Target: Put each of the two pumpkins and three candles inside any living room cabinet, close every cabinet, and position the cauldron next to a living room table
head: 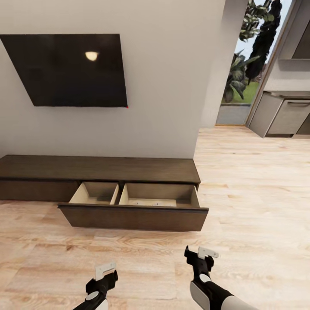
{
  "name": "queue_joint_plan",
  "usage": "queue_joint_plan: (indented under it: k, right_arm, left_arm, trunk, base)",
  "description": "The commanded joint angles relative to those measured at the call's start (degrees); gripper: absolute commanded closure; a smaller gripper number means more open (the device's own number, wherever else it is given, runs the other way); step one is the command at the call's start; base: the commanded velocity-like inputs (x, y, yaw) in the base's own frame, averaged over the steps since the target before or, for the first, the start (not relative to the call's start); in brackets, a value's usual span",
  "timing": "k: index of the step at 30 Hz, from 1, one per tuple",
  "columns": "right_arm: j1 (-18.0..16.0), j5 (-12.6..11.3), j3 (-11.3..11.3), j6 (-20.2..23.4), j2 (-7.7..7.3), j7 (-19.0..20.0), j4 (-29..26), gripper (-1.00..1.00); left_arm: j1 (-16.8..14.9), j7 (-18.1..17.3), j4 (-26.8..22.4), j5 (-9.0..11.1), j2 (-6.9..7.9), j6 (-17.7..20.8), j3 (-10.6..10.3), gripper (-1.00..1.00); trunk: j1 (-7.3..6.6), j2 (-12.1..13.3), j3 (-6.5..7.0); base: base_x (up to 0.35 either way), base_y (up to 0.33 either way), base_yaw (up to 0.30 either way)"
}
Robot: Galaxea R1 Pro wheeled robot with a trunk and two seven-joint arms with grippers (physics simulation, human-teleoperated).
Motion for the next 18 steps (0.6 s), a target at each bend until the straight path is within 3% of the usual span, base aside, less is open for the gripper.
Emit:
queue_joint_plan:
  k: [1,6,12,18]
  right_arm:
    - [-0.1,-0.4,0.5,-0.3,-0.07,1.0,0.3,-1.0]
    - [-0.1,-0.5,0.5,-3.0,-0.17,4.1,2.0,-1.0]
    - [-0.1,-0.4,0.5,-5.2,-0.13,4.6,3.4,-1.0]
    - [-0.1,-0.1,0.6,-8.9,0.29,4.7,3.6,-1.0]
  left_arm:
    - [0.0,0.3,-0.1,0.6,0.06,-0.9,-0.5,-1.0]
    - [0.0,0.3,1.3,0.6,-0.01,-4.4,-0.5,-1.0]
    - [0.0,0.3,2.3,0.5,-0.19,-5.3,-0.6,-1.0]
    - [0.0,0.3,2.4,0.4,-0.08,-7.5,-3.0,-1.0]
  trunk:
    - [0.22,-0.4,-0.23]
    - [1.32,-2.4,-1.13]
    - [2.64,-4.9,-2.21]
    - [3.96,-7.3,-3.29]
  base:
    - [0.0,0.0,0.0]
    - [0.0,0.0,0.0]
    - [0.0,0.0,0.0]
    - [0.0,0.0,0.0]
